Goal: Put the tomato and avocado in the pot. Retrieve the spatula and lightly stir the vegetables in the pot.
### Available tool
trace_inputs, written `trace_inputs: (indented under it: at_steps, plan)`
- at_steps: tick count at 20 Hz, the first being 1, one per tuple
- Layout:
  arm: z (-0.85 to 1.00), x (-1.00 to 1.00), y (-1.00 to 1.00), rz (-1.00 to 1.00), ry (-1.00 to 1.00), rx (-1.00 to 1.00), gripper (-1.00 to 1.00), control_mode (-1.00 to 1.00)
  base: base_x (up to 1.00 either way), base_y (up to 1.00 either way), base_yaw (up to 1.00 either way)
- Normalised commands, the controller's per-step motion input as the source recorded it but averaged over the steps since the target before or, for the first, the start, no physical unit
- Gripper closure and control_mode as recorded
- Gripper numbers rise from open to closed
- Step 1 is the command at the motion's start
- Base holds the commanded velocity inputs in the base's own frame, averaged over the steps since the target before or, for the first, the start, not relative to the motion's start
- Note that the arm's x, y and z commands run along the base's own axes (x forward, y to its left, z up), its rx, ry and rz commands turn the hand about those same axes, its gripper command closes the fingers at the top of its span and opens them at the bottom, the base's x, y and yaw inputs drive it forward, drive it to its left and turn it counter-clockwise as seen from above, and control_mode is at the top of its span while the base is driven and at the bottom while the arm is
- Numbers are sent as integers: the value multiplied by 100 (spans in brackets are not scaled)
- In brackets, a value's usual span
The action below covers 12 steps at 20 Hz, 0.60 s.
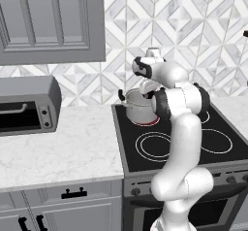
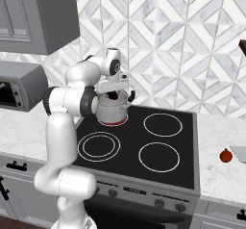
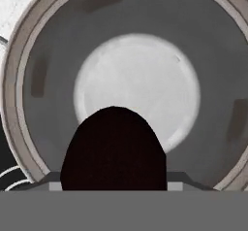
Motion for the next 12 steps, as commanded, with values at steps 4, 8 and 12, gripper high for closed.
trace_inputs:
  at_steps: [4,8,12]
  plan:
    - [-34,31,16,0,1,0,100,-100,0,0,0]
    - [-36,4,11,0,0,0,100,-100,0,0,0]
    - [-36,0,0,0,-1,0,100,-100,0,0,0]
